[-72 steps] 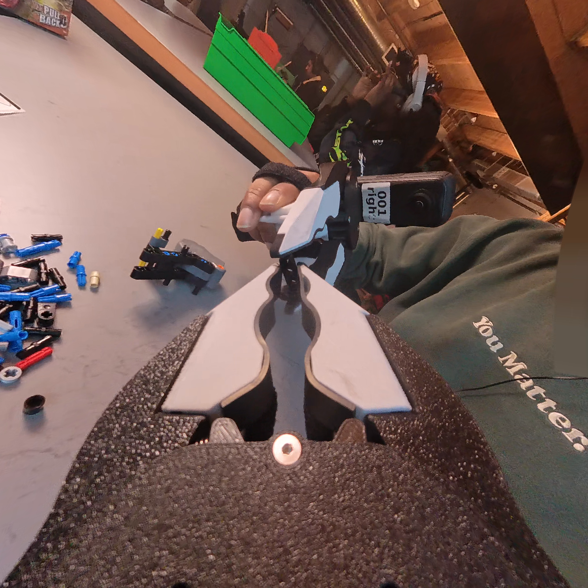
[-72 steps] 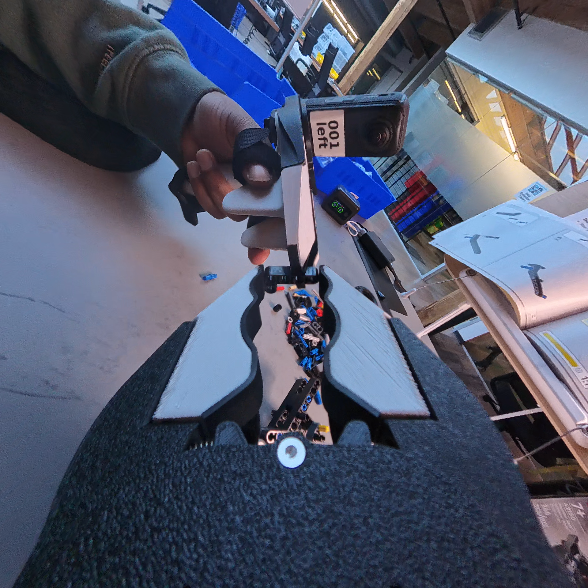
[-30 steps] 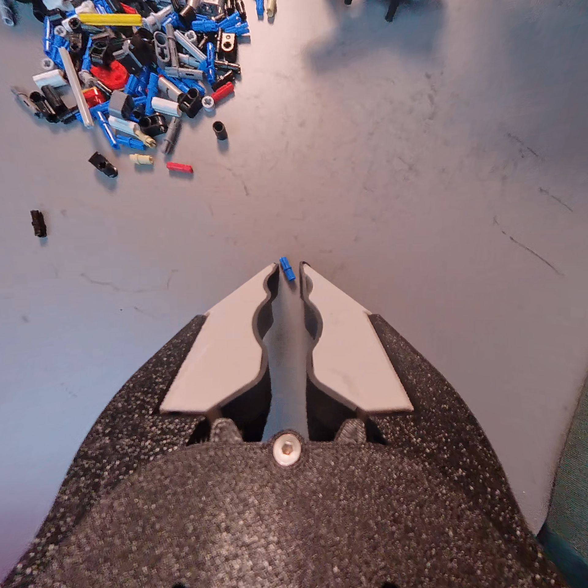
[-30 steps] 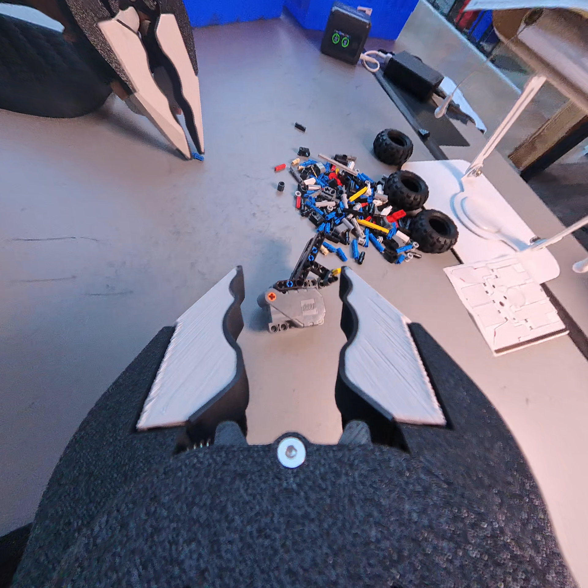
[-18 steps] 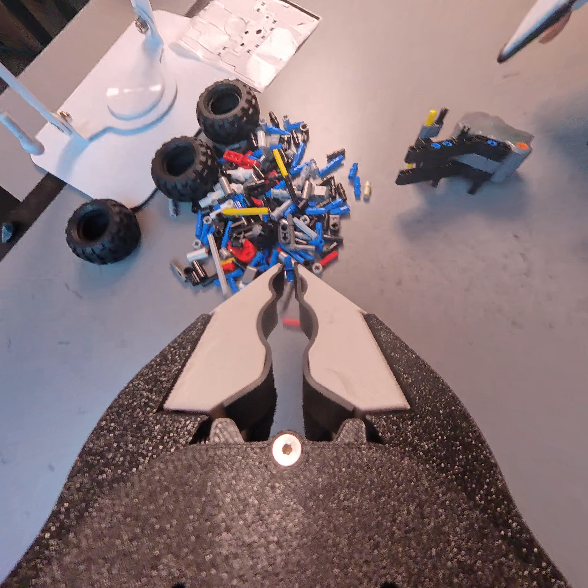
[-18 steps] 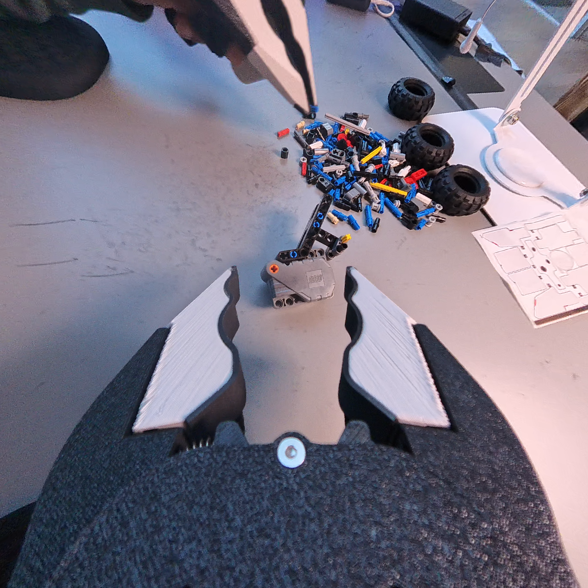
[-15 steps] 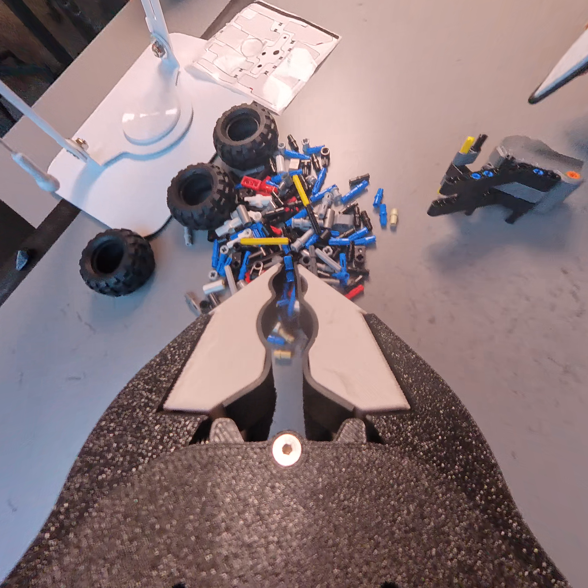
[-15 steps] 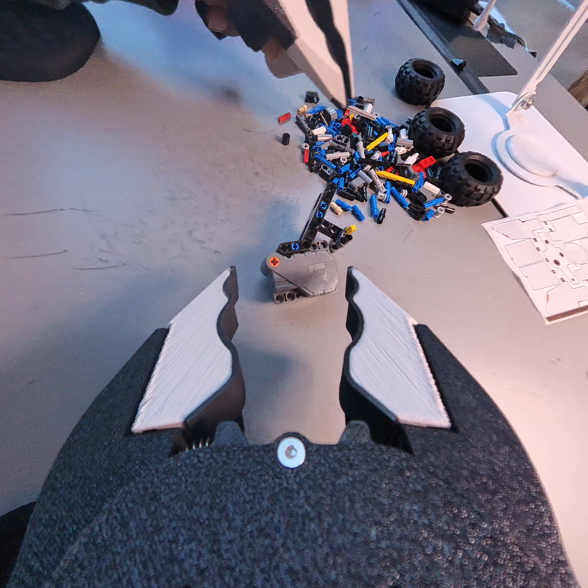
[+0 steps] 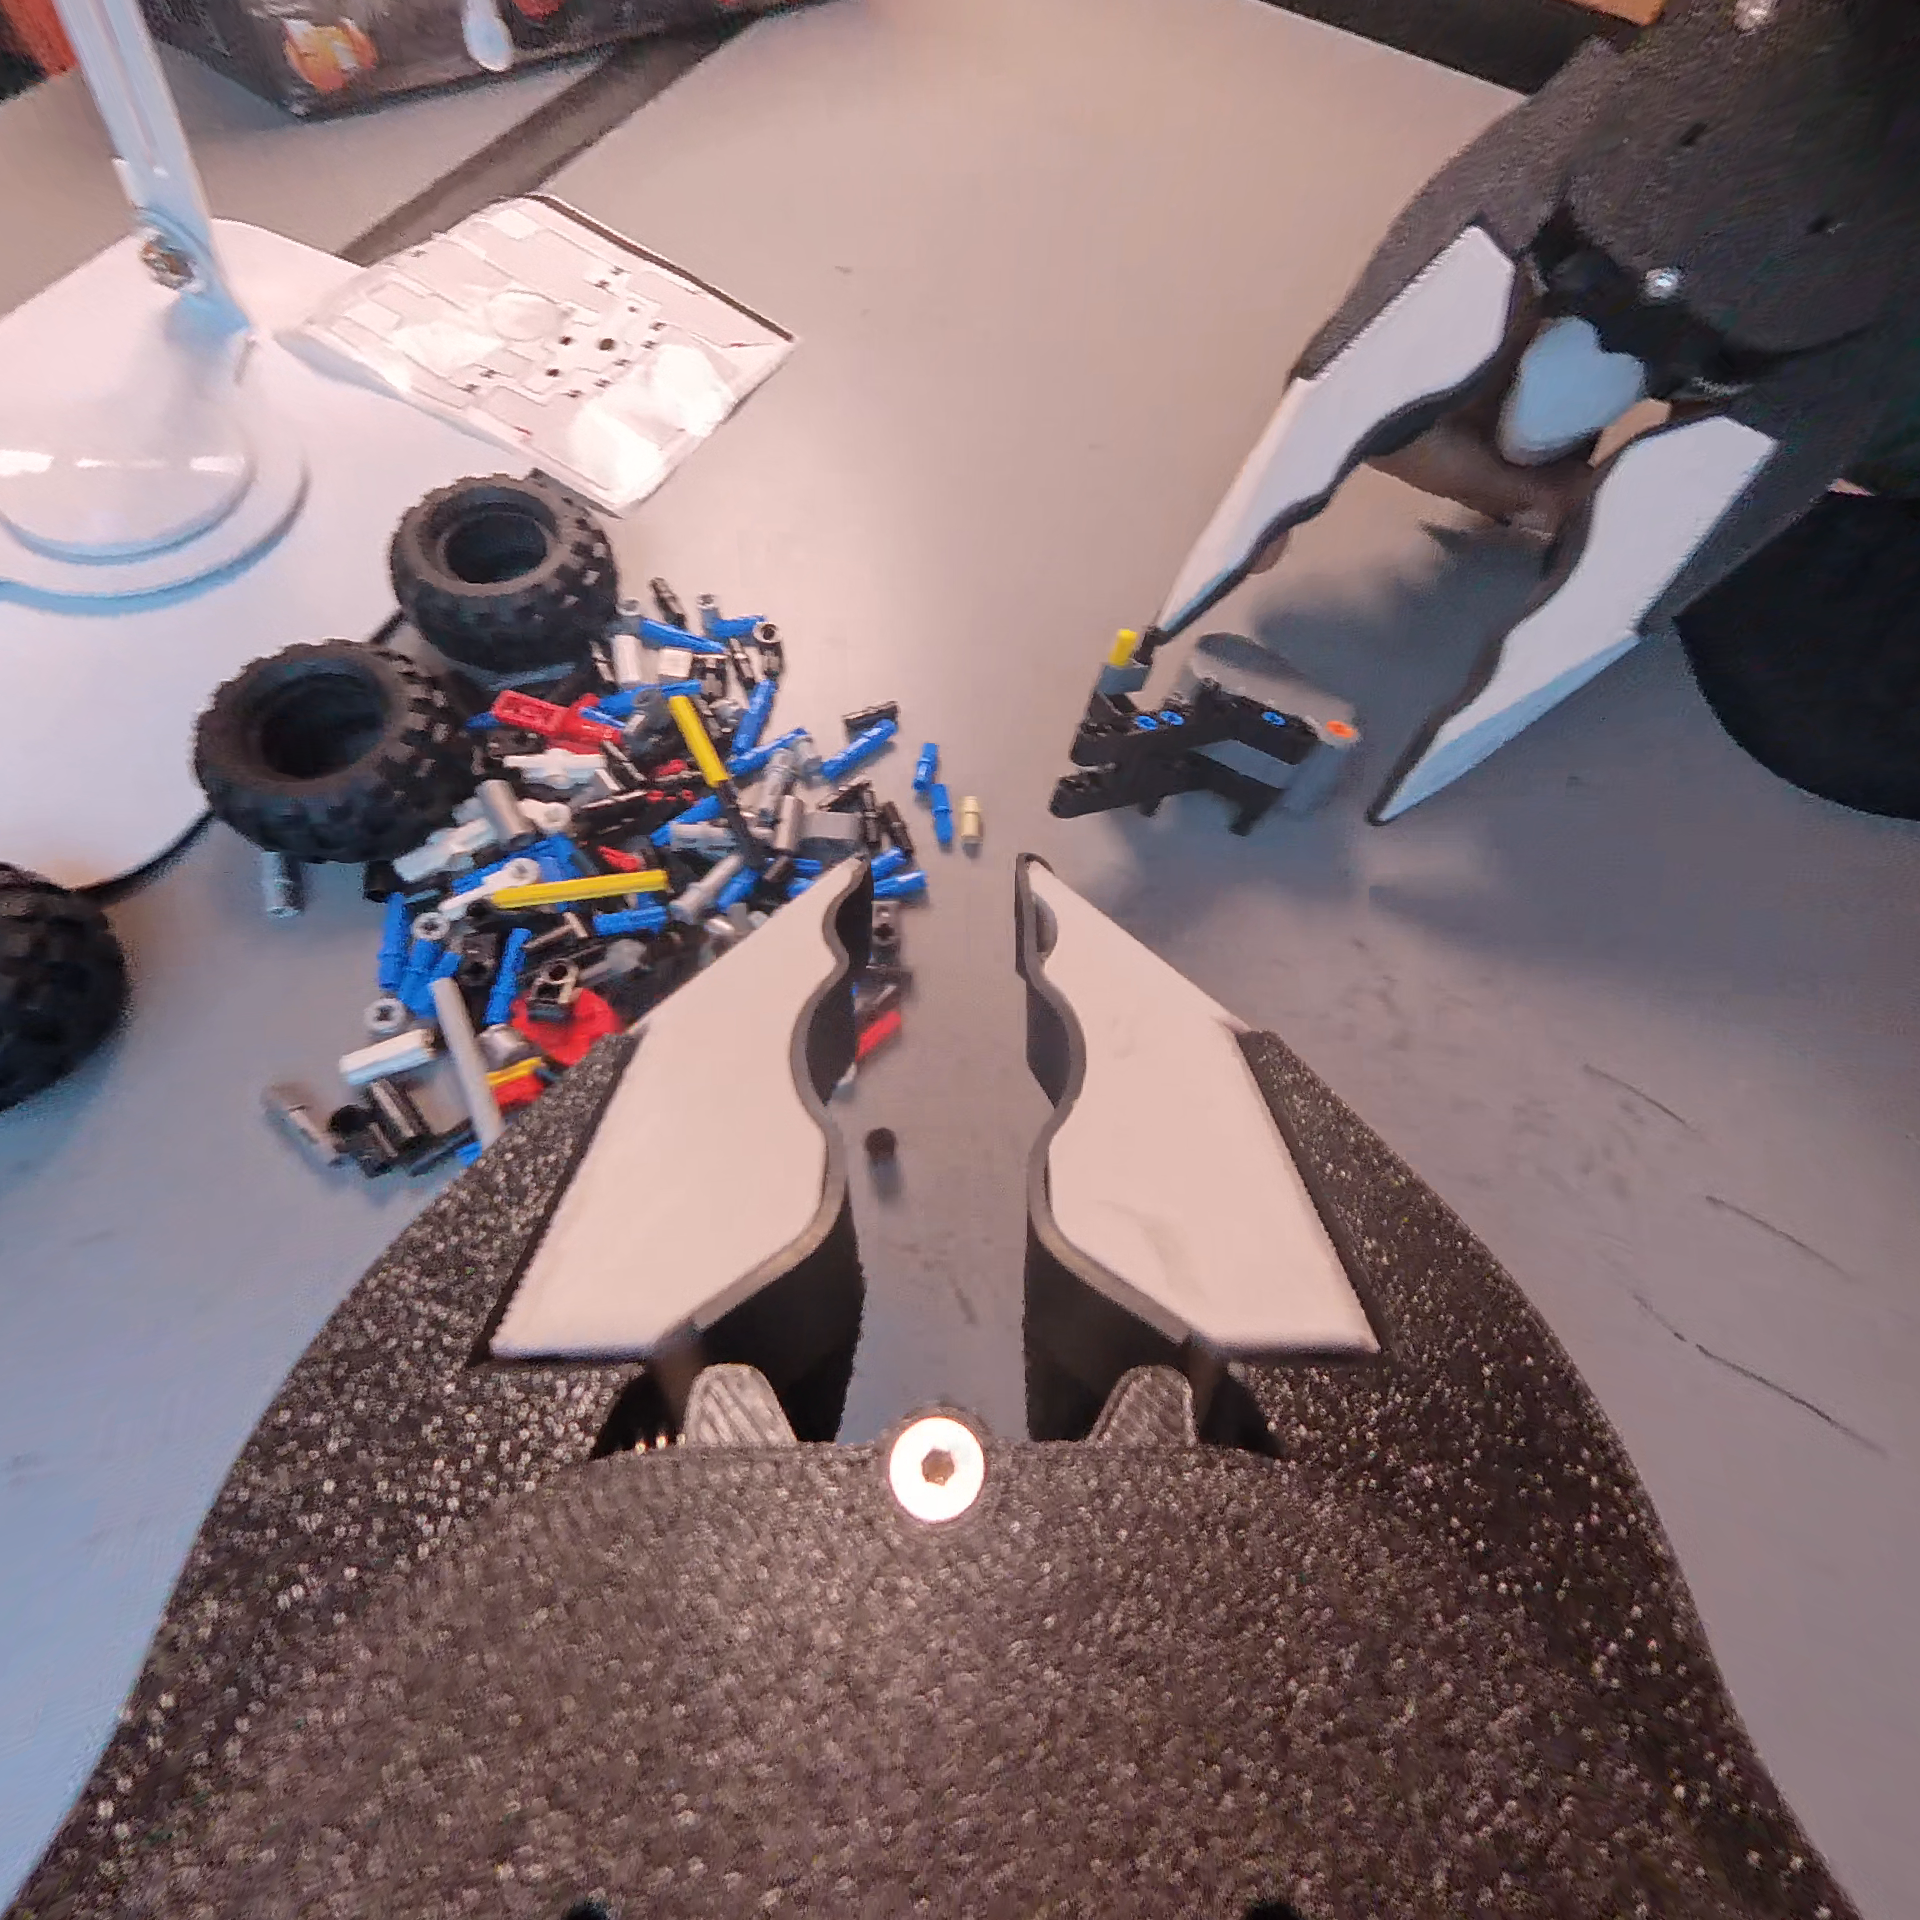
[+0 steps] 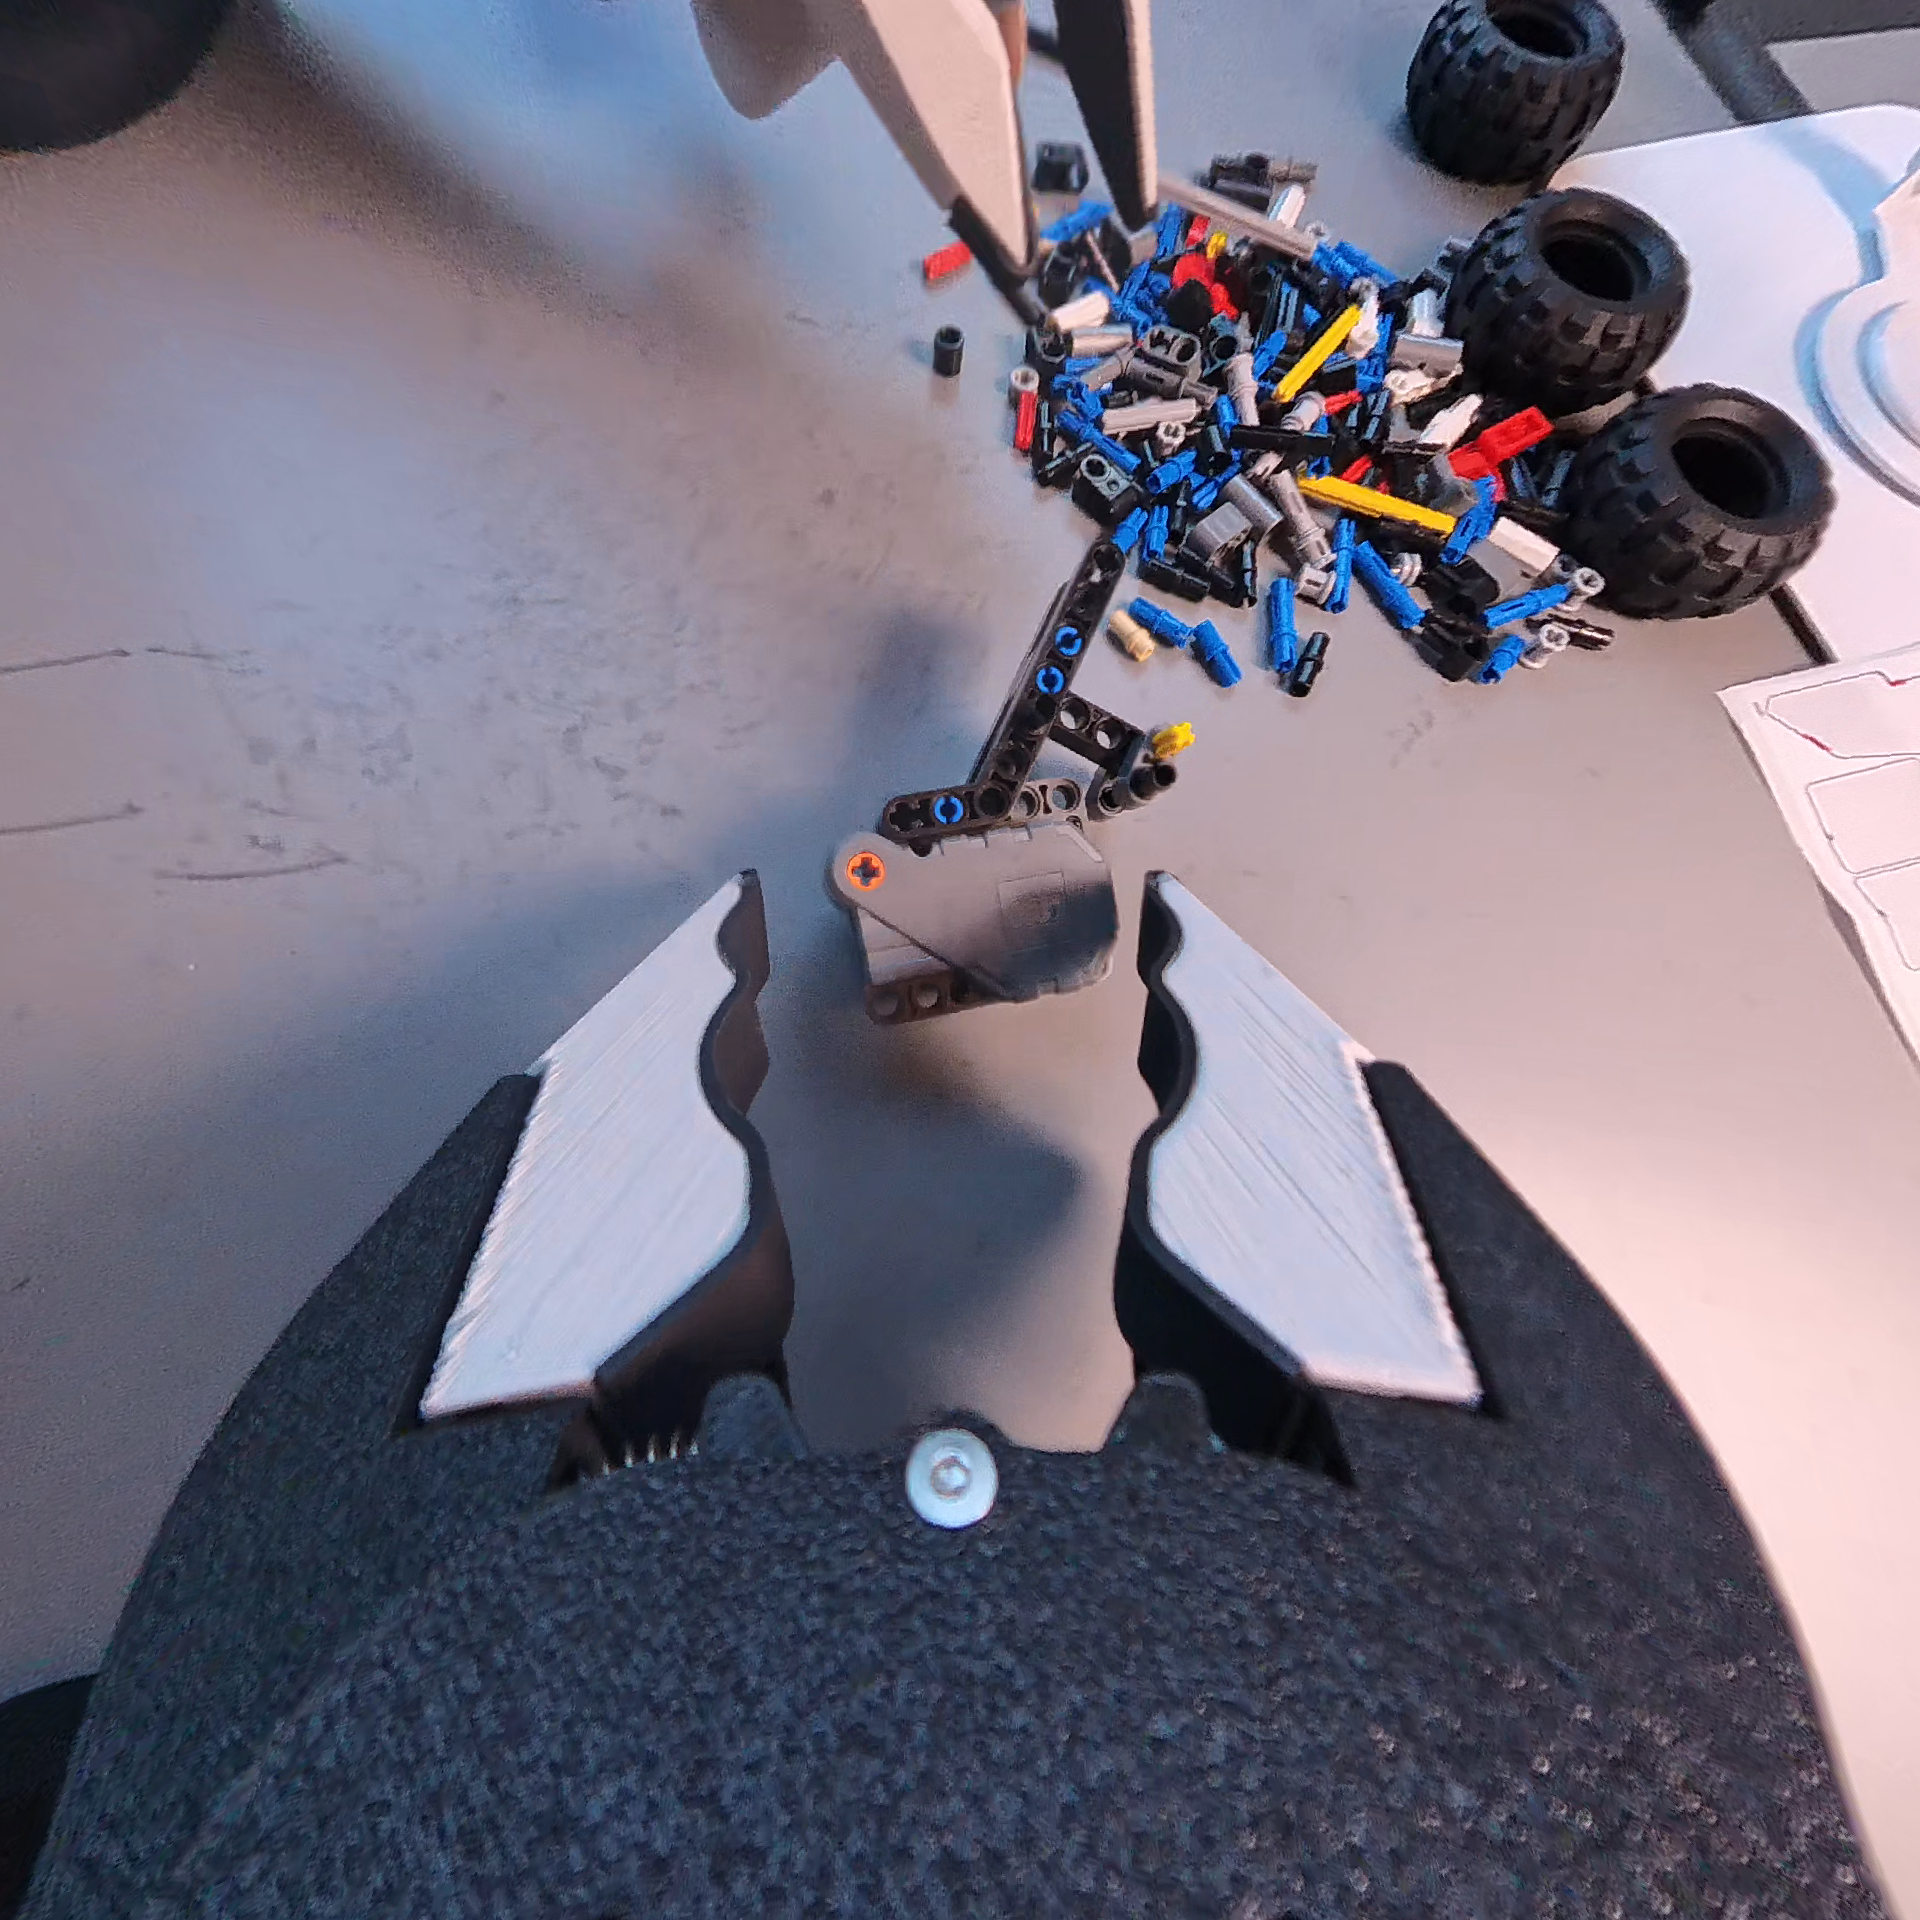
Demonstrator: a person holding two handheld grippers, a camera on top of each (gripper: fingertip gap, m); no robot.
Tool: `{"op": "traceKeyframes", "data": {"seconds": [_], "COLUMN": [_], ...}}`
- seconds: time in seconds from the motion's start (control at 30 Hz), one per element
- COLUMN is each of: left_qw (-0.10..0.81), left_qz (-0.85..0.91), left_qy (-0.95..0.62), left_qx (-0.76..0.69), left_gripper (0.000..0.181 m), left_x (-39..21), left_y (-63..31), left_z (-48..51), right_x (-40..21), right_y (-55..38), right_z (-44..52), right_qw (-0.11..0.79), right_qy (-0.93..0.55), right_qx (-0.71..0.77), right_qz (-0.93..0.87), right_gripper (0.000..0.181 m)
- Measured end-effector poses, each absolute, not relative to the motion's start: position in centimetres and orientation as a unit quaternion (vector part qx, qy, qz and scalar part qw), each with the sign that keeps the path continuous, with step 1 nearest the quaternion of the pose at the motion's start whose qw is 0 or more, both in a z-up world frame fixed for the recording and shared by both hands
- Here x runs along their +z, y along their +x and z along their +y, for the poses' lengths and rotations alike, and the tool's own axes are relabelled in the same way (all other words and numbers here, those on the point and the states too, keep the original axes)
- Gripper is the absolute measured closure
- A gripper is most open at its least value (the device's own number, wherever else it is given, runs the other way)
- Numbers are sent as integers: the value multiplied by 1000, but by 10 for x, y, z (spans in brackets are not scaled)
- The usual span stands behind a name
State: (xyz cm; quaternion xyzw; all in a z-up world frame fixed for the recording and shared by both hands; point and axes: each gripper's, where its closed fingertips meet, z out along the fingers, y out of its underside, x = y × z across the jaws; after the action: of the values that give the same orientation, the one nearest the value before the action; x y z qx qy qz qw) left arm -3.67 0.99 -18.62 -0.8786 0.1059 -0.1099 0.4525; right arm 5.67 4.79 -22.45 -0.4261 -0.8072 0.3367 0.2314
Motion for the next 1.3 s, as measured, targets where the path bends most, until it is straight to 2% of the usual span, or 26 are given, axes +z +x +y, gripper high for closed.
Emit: {"op": "traceKeyframes", "data": {"seconds": [0.13, 0.27, 0.43, 0.57, 0.63, 0.67, 0.73, 1.13, 1.3], "left_qw": [436, 433, 496, 525, 527, 523, 519, 454, 427], "left_qz": [125, 98, 54, 60, 55, 57, 52, 67, 80], "left_qy": [-881, -869, -763, -699, -697, -699, -718, -812, -834], "left_qx": [-138, -218, -411, -482, -483, -483, -462, -360, -340], "left_gripper": [154, 151, 146, 149, 158, 169, 173, 174, 174], "left_x": [-197, -199, -143, -105, -102, -103, -112, -167, -186], "left_y": [-10, 7, 30, 44, 43, 44, 45, 48, 55], "left_z": [1, -4, -6, -14, -15, -17, -15, -14, -15], "right_x": [-234, -216, -148, -125, -127, -132, -147, -214, -213], "right_y": [53, 51, 58, 61, 60, 58, 56, 57, 59], "right_z": [48, 32, 5, -9, -11, -12, -15, -14, -5], "right_qw": [233, 232, 240, 239, 244, 245, 249, 243, 254], "right_qy": [-405, -397, -341, -311, -311, -318, -320, -338, -341], "right_qx": [289, 380, 581, 636, 633, 622, 587, 394, 374], "right_qz": [-836, -803, -699, -665, -665, -673, -701, -820, -824], "right_gripper": [128, 128, 128, 128, 128, 128, 128, 129, 107]}}
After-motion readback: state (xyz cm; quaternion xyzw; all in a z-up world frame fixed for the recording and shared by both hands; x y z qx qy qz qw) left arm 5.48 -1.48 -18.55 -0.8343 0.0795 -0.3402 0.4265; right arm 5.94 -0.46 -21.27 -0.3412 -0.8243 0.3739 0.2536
